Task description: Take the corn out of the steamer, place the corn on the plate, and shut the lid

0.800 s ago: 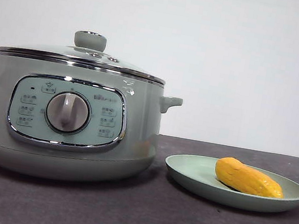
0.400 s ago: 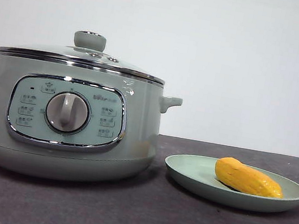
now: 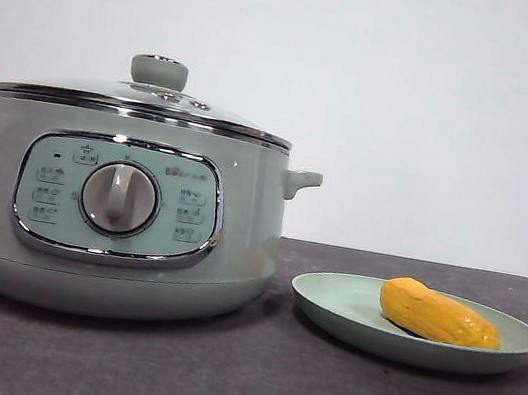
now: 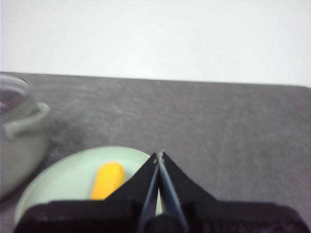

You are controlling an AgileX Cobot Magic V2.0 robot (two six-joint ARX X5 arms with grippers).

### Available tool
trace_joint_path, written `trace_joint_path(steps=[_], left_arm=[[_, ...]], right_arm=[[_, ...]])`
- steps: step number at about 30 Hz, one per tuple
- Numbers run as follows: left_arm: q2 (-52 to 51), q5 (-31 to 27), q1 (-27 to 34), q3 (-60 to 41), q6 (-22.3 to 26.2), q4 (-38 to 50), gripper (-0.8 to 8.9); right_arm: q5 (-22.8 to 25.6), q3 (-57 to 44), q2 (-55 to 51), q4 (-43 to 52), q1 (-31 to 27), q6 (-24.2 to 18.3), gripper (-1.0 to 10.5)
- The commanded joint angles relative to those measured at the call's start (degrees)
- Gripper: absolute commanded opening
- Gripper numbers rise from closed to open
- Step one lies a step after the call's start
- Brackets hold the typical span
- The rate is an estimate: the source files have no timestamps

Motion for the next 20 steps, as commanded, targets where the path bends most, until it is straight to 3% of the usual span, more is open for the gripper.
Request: trace_joint_path(steps=[1, 14, 20], left_arm=[[-0.2, 0.4, 0.3, -0.8, -0.4, 0.0, -0.03], [-0.2, 0.4, 0.3, -0.8, -0.4, 0.1, -0.03], [-0.2, 0.4, 0.3, -0.8, -0.4, 0.0, -0.03]], right_arm=[[0.2, -2.8, -2.5, 0.6, -1.0, 0.0, 0.0], [0.5, -7.3, -6.2, -4.5, -1.6, 1.5, 0.0], [0.3, -7.3, -5.7, -4.7, -1.6, 5.3, 0.0]])
